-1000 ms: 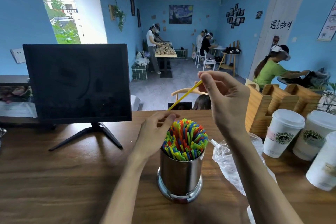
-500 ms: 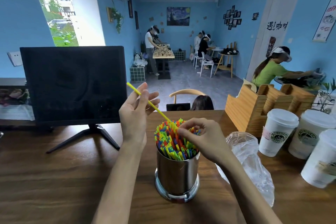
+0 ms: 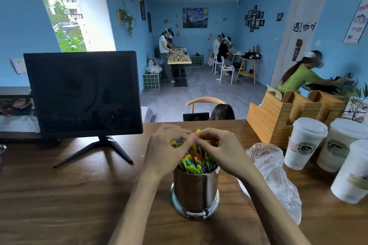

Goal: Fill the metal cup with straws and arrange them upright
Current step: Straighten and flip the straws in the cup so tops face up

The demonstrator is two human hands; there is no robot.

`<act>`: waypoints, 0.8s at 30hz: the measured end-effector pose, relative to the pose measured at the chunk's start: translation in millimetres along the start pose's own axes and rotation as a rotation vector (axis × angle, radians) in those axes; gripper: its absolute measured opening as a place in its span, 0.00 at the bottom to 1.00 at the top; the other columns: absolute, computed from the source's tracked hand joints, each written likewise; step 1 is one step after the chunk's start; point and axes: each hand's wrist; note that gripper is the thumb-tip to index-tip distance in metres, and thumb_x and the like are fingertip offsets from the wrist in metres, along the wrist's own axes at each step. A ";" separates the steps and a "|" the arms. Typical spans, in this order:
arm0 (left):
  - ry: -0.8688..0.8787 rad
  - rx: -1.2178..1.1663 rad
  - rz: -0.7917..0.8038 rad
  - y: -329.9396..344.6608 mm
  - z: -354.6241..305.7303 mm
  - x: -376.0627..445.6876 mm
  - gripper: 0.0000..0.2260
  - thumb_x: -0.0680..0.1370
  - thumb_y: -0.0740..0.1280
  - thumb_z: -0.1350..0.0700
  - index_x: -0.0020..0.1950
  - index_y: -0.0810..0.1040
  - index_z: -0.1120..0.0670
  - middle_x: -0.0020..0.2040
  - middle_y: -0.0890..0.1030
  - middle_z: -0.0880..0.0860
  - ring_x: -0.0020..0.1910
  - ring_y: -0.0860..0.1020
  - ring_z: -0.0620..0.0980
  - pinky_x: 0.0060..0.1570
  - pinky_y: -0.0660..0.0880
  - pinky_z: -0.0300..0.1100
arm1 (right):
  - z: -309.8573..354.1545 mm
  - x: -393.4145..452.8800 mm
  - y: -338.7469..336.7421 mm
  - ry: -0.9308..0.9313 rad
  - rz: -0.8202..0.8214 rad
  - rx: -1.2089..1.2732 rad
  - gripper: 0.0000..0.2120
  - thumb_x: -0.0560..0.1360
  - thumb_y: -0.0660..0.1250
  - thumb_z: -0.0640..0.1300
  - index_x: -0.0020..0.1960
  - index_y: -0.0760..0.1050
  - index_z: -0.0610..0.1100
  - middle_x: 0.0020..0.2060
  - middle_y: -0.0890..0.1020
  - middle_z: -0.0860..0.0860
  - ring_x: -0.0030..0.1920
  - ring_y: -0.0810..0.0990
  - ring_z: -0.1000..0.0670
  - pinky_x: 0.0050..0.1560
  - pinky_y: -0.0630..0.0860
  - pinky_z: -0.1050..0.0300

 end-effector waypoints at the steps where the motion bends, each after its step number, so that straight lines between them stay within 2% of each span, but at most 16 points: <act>1: 0.006 -0.004 0.019 -2.4 3.1 -0.9 0.06 0.76 0.73 0.43 0.44 0.88 0.42 0.50 0.85 0.36 0.59 0.76 0.42 0.58 0.76 0.46 | -0.1 -0.7 1.0 -0.006 0.001 -0.009 0.03 0.77 0.73 0.50 0.50 0.84 0.53 0.44 0.86 0.60 0.49 0.83 0.60 0.51 0.80 0.55; 3: 0.009 -0.024 0.054 -7.9 6.4 -0.6 0.10 0.77 0.70 0.40 0.42 0.88 0.41 0.53 0.84 0.35 0.62 0.74 0.42 0.61 0.73 0.43 | 1.9 -1.6 2.4 -0.017 0.018 -0.014 0.07 0.76 0.73 0.52 0.53 0.82 0.54 0.45 0.85 0.61 0.49 0.83 0.60 0.52 0.80 0.56; 5: -0.013 -0.041 0.129 -10.6 10.9 -0.8 0.14 0.76 0.66 0.37 0.42 0.88 0.41 0.54 0.83 0.33 0.63 0.73 0.42 0.62 0.72 0.44 | 4.0 -2.0 4.0 -0.025 0.022 -0.026 0.11 0.75 0.74 0.55 0.56 0.81 0.57 0.45 0.85 0.61 0.49 0.83 0.60 0.51 0.80 0.58; 8: -0.044 -0.058 0.210 -13.9 14.3 -3.3 0.15 0.75 0.65 0.35 0.46 0.87 0.40 0.55 0.82 0.35 0.62 0.73 0.42 0.63 0.72 0.45 | 4.2 -0.3 7.0 -0.045 -0.021 -0.069 0.08 0.75 0.74 0.52 0.54 0.83 0.55 0.44 0.84 0.61 0.49 0.82 0.61 0.51 0.80 0.58; 11: -0.069 -0.165 0.203 -23.0 5.7 -8.2 0.11 0.70 0.72 0.37 0.47 0.84 0.40 0.51 0.80 0.40 0.58 0.76 0.45 0.56 0.73 0.41 | 1.6 1.0 8.7 -0.048 -0.035 -0.088 0.06 0.76 0.74 0.48 0.52 0.84 0.53 0.46 0.84 0.62 0.50 0.81 0.62 0.52 0.78 0.61; 14: -0.053 -0.148 0.359 -32.2 -1.2 -12.2 0.17 0.62 0.79 0.37 0.45 0.79 0.40 0.46 0.77 0.44 0.52 0.73 0.47 0.51 0.71 0.42 | 0.4 1.8 8.7 -0.046 -0.037 -0.100 0.06 0.76 0.73 0.47 0.52 0.83 0.54 0.45 0.83 0.64 0.50 0.80 0.64 0.49 0.74 0.70; 17: -0.015 -0.054 0.488 -36.1 -0.5 -13.1 0.21 0.60 0.80 0.38 0.48 0.77 0.39 0.47 0.76 0.44 0.54 0.72 0.50 0.55 0.72 0.48 | -0.9 2.7 10.0 -0.041 -0.029 -0.103 0.06 0.77 0.73 0.47 0.53 0.83 0.54 0.46 0.83 0.64 0.51 0.80 0.65 0.49 0.73 0.73; 19: -0.017 -0.016 0.494 -35.9 0.8 -12.5 0.18 0.61 0.81 0.41 0.46 0.77 0.38 0.45 0.76 0.42 0.53 0.72 0.48 0.56 0.73 0.50 | -2.5 2.9 10.5 -0.039 -0.037 -0.084 0.05 0.76 0.73 0.47 0.52 0.83 0.53 0.46 0.83 0.64 0.50 0.80 0.64 0.50 0.74 0.70; 24: -0.025 -0.096 0.403 -33.4 5.4 -9.2 0.12 0.63 0.80 0.44 0.43 0.83 0.40 0.43 0.80 0.40 0.47 0.76 0.49 0.50 0.76 0.56 | -3.7 2.5 9.8 -0.036 -0.031 -0.071 0.05 0.76 0.73 0.47 0.53 0.83 0.53 0.47 0.83 0.63 0.50 0.80 0.64 0.49 0.75 0.70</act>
Point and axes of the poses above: each hand's wrist, its own x-axis towards the middle knuckle, its own y-axis out of the palm, z = x × y
